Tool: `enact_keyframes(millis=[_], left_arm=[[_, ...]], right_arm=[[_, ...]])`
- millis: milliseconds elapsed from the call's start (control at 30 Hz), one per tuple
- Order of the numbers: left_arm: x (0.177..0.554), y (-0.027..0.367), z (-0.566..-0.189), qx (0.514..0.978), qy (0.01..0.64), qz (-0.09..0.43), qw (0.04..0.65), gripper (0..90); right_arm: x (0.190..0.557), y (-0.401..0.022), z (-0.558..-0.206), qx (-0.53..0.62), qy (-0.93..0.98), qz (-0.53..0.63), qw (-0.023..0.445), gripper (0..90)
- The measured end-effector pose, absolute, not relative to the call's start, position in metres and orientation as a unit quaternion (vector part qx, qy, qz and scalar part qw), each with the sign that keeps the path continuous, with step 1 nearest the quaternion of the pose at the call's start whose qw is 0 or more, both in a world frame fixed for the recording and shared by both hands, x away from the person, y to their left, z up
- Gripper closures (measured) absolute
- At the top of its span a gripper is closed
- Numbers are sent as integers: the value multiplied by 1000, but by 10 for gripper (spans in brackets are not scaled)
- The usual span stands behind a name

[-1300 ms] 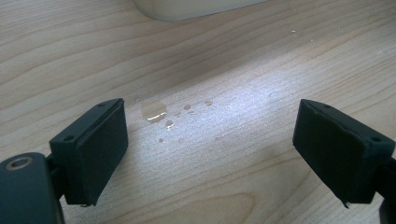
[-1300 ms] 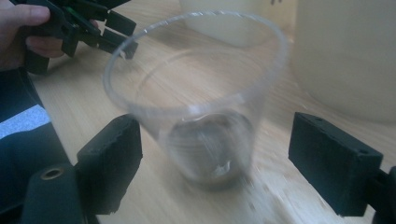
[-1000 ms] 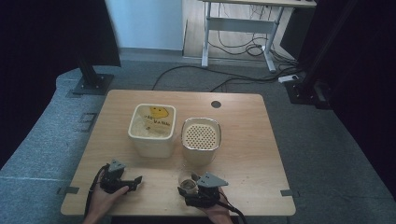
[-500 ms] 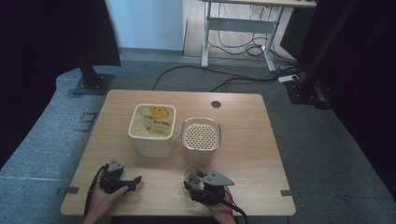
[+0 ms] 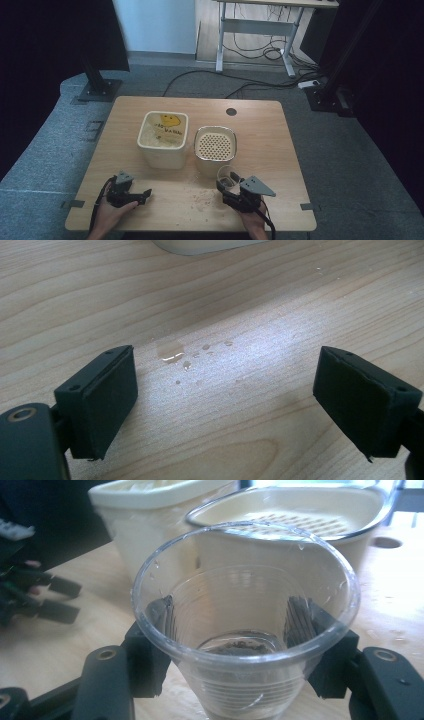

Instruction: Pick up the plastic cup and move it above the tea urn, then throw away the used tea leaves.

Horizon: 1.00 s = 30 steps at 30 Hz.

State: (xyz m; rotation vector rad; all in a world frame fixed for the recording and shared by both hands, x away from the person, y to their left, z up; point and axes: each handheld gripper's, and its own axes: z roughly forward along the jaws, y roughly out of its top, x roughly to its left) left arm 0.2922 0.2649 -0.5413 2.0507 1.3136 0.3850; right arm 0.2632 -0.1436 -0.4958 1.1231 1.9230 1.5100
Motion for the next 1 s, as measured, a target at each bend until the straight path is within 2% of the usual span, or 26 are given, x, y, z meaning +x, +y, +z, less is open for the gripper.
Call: enact_keyframes(millis=[300, 1000], left_arm=[[292, 265, -541, 787, 499, 146, 331, 108], [292, 265, -540, 784, 506, 145, 330, 120]], right_arm=[[271, -168, -486, 434, 673, 541, 258, 385], [279, -210, -464, 476, 620, 551, 293, 390]])
